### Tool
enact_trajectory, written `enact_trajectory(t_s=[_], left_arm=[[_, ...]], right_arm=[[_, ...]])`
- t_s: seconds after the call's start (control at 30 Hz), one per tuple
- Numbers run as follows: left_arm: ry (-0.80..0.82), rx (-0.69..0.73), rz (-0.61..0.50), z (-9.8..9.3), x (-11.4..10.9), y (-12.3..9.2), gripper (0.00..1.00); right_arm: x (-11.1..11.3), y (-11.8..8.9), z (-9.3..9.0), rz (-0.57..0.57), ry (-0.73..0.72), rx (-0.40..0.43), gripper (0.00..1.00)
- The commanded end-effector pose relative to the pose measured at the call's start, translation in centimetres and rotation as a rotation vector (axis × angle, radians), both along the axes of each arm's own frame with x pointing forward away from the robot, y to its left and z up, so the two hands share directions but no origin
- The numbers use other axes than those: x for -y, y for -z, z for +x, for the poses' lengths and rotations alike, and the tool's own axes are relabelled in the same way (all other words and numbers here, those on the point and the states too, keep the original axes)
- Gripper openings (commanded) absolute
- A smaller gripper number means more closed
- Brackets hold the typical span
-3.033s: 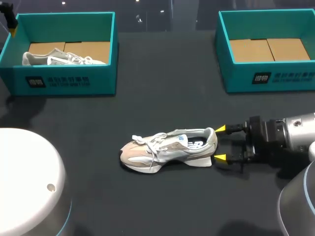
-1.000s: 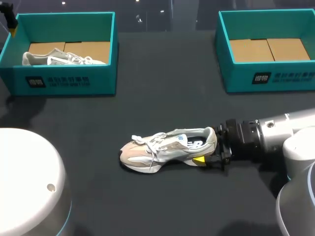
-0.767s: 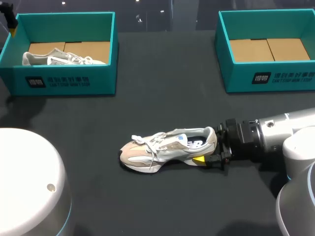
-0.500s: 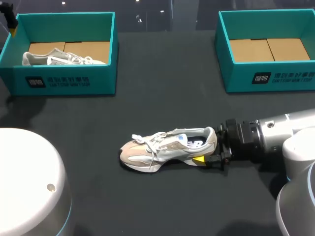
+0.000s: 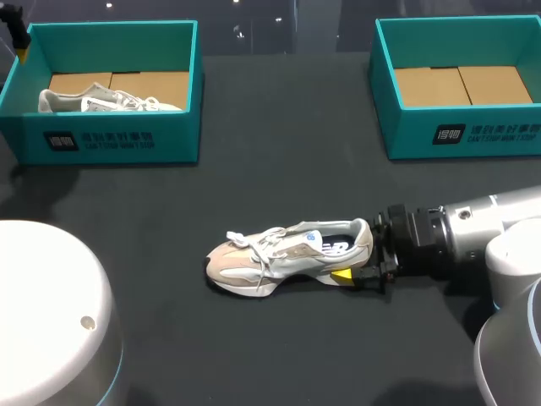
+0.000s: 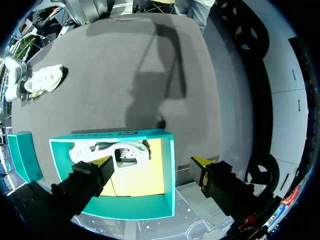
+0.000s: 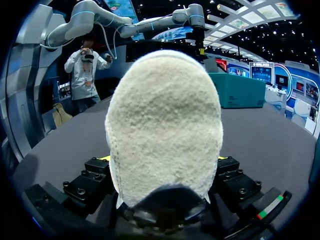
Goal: Take the shoe out of the shoebox, open the shoe tongue, remove and reinsert the insole, then place the shoe into the shoebox
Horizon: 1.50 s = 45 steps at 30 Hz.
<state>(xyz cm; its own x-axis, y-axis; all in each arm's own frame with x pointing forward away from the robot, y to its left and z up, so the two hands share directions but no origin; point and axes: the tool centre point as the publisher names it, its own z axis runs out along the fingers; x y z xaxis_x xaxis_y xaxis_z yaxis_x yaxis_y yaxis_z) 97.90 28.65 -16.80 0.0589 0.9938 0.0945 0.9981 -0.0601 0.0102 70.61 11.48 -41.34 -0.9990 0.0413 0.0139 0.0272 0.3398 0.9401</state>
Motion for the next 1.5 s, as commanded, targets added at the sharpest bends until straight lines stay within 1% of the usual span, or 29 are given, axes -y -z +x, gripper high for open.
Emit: enact_trajectory(t_s=[0.03,0.07,0.1,0.17,0.2,0.27,0.3,0.33,0.37,0.83,0.87,0.93,1.03,1.07,1.1,1.13,1.17,1.5], left_arm=[[-0.056,0.017,0.004,-0.3,0.9,-0.7,1.00],[-0.119,0.027,0.019,-0.7,1.7,-1.1,1.00],[-0.221,0.040,0.056,-1.0,2.7,-1.3,1.00],[-0.410,0.004,0.079,-1.7,4.4,-1.3,1.00],[-0.492,-0.036,0.072,-2.1,5.1,-1.2,1.00],[-0.630,-0.058,0.054,-3.3,6.4,-0.6,1.00],[-0.709,-0.110,0.021,-3.8,6.9,-0.3,1.00],[-0.768,-0.097,0.013,-4.4,7.3,0.1,1.00],[-0.752,-0.060,0.012,-5.1,7.7,0.2,1.00],[-0.752,-0.060,0.012,-5.1,7.7,0.2,1.00],[-0.774,-0.063,0.007,-5.4,8.5,0.2,1.00],[-0.843,-0.009,0.030,-6.3,10.2,0.4,1.00],[-0.959,0.100,0.066,-8.8,13.9,0.6,1.00],[-1.051,0.109,0.077,-9.6,15.1,0.5,1.00],[-1.208,0.095,0.102,-10.2,16.3,0.4,1.00],[-1.319,0.100,0.108,-10.9,17.3,0.3,1.00],[-1.314,0.061,0.088,-11.7,17.7,-0.1,1.00],[-1.314,0.061,0.088,-11.7,17.7,-0.1,1.00]], right_arm=[[0.0,0.0,-0.1,-0.003,0.000,0.000,0.00],[0.0,0.0,-0.1,-0.003,0.000,0.000,0.00],[0.0,0.0,-0.1,-0.003,0.000,0.000,0.00],[0.0,0.0,-0.1,-0.003,0.000,0.000,0.00],[0.0,0.0,-0.1,-0.003,0.000,0.000,0.00],[0.0,0.0,-0.1,-0.003,0.000,0.000,0.00],[0.0,0.0,-0.1,-0.003,0.000,0.000,0.00],[0.0,0.0,-0.1,-0.003,0.000,0.000,0.00],[0.0,0.0,-0.1,-0.003,0.000,0.000,0.00],[0.0,0.0,-0.1,-0.003,0.000,0.000,0.00],[0.0,0.0,-0.1,-0.003,0.000,0.000,0.00],[0.0,0.0,-0.1,-0.003,0.000,0.000,0.00],[0.0,0.0,-0.1,-0.003,0.000,0.000,0.00],[0.0,0.0,-0.1,-0.003,0.000,0.000,0.00],[0.0,0.0,-0.1,-0.003,0.000,0.000,0.00],[0.0,0.0,-0.1,-0.003,0.000,0.000,0.00],[0.0,0.0,-0.1,-0.003,0.000,0.000,0.00],[0.0,0.0,-0.1,-0.003,0.000,0.000,0.00]])
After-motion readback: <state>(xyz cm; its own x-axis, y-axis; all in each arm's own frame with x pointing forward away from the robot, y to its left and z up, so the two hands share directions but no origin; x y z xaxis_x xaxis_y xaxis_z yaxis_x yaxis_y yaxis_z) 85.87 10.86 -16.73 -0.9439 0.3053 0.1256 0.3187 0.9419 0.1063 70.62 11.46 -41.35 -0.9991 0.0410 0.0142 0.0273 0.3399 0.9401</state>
